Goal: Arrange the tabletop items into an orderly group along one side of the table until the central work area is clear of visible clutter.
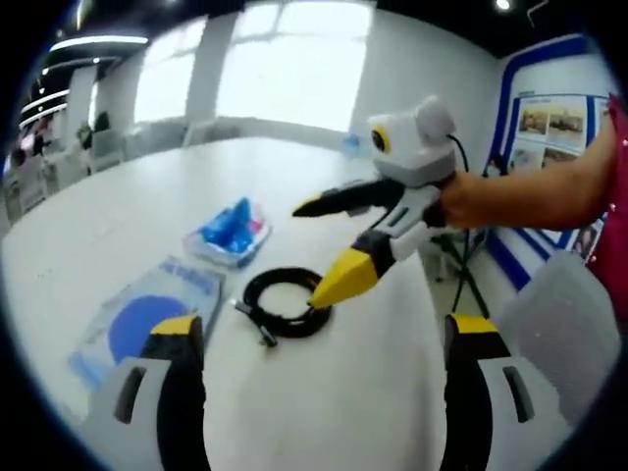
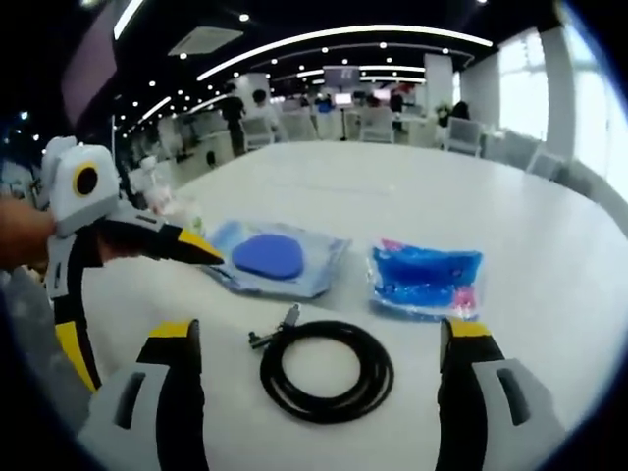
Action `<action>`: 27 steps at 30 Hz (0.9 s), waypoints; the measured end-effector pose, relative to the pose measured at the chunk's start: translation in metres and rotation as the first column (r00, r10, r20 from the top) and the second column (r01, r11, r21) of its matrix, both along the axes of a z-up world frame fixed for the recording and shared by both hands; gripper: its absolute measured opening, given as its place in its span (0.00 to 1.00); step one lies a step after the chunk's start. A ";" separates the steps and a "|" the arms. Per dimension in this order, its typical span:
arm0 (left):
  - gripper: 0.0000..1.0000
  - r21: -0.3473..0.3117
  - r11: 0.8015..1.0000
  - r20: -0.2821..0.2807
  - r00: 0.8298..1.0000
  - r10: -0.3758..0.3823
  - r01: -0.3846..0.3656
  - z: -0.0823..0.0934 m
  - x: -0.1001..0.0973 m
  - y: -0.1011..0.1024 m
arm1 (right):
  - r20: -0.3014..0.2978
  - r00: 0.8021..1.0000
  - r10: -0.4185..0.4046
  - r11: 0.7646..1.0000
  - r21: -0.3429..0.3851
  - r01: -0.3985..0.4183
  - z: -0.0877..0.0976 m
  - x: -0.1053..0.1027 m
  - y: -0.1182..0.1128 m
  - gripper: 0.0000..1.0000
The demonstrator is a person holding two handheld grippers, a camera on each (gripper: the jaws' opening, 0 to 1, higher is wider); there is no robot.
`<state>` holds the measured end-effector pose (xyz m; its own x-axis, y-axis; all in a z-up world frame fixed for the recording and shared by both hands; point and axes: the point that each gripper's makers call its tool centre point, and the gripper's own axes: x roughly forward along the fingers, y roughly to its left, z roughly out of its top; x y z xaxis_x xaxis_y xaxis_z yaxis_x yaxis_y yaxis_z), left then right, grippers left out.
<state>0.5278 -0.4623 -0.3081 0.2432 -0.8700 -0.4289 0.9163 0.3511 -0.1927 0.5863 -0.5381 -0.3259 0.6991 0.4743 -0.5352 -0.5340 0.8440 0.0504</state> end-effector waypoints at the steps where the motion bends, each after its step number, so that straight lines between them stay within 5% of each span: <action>1: 0.99 -0.001 1.000 0.002 1.000 0.002 -0.002 0.002 -0.001 0.002 | -0.003 1.000 -0.003 1.000 0.002 0.003 0.000 -0.002 0.000 0.99; 13: 0.99 -0.040 0.997 0.034 0.997 0.068 -0.067 0.028 -0.023 0.045 | 0.037 0.999 -0.018 1.000 -0.005 0.018 0.016 -0.028 0.000 1.00; 27: 0.99 -0.090 0.970 0.081 0.969 0.233 -0.226 0.071 -0.060 0.143 | 0.098 0.994 -0.042 0.999 0.003 0.042 0.044 -0.061 0.008 1.00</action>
<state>0.4681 -0.3196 -0.2367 0.4751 -0.8166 -0.3278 0.8277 0.5411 -0.1483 0.5256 -0.5296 -0.2818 0.7673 0.4441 -0.4626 -0.5006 0.8657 0.0008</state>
